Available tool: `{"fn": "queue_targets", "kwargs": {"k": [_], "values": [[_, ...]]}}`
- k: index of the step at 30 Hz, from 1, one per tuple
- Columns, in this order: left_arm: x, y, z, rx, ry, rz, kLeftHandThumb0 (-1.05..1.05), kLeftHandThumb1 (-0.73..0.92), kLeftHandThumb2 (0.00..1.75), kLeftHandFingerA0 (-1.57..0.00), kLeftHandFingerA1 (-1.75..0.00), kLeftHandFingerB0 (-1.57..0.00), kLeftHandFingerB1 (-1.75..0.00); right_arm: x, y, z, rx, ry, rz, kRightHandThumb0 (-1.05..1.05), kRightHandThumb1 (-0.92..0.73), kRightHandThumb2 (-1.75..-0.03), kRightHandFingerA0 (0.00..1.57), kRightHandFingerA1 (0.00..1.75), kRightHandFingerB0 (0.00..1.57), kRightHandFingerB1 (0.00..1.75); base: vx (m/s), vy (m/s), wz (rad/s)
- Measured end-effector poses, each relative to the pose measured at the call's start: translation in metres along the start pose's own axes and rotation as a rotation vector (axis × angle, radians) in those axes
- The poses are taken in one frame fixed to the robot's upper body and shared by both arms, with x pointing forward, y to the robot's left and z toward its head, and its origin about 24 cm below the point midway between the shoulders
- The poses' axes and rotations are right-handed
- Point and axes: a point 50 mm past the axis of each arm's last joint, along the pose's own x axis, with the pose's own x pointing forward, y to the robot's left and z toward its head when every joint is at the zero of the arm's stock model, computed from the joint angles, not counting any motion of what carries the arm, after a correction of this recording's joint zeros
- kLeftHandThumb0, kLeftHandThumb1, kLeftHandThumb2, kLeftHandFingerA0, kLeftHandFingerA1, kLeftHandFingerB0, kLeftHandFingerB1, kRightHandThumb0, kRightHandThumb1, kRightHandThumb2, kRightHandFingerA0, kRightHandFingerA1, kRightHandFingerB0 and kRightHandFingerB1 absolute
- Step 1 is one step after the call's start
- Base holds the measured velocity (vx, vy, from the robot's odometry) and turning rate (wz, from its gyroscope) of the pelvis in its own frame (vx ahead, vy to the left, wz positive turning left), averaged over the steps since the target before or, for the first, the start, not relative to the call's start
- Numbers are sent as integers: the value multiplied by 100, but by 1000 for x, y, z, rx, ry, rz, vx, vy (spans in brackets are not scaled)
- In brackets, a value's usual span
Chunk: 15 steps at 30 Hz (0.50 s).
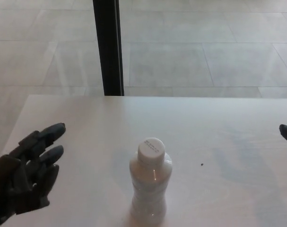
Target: The robot uses its left hand to to lift the bottle kept on the middle of the desk and tilts it towards its right hand. It then uses its right hand to rotate its cap to open it and places the bottle and cap back on the desk
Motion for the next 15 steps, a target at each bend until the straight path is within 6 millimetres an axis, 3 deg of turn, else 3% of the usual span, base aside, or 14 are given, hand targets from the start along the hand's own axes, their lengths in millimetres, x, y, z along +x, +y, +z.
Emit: {"fn": "queue_targets", "kwargs": {"k": [5, 8, 9, 11, 12, 13, 15], "values": [[1, -3, -4, 46, 58, -41, -81, 54, 102, -1, -42, 0, -29, 2, 3, 0, -1, 14, -2, -75, -71, -104, 8, 52, 3, 33, 0, 0, 0], [1, -5, -8, 102, 103, -71, -93, 57, 101, -2, -30, -8, -18, 3, 3, 0, -3, 20, -4, -77, -71, -105, 13, 54, 5, 33, 0, 0, 0], [2, -6, -9, 123, 120, -81, -102, 60, 103, 0, -18, 0, -3, 3, 3, 0, -3, 23, -5, -73, -90, -68, 17, 48, 8, 25, 0, 0, 0], [3, -8, -12, 155, 144, -96, -102, 60, 103, 0, -18, 0, -3, 4, 3, 0, -3, 26, -6, -73, -90, -68, 17, 48, 8, 25, 0, 0, 0], [4, -9, -13, 167, 152, -103, -104, 59, 102, 0, -18, 0, 0, 4, 4, 0, -2, 26, -6, -76, -71, -108, 16, 56, 3, 33, 0, 0, 0], [5, -11, -14, 180, 160, -108, -91, 67, 60, 0, 0, 0, 0, 4, 4, 1, -2, 25, -7, -75, -90, -68, 19, 49, 8, 27, 0, 0, 0], [7, -13, -15, 190, 164, -109, -93, 63, 60, 0, 0, 0, 0, 5, 4, 1, 1, 26, -9, -74, -90, -68, 21, 49, 9, 27, 0, 0, 0]]}}
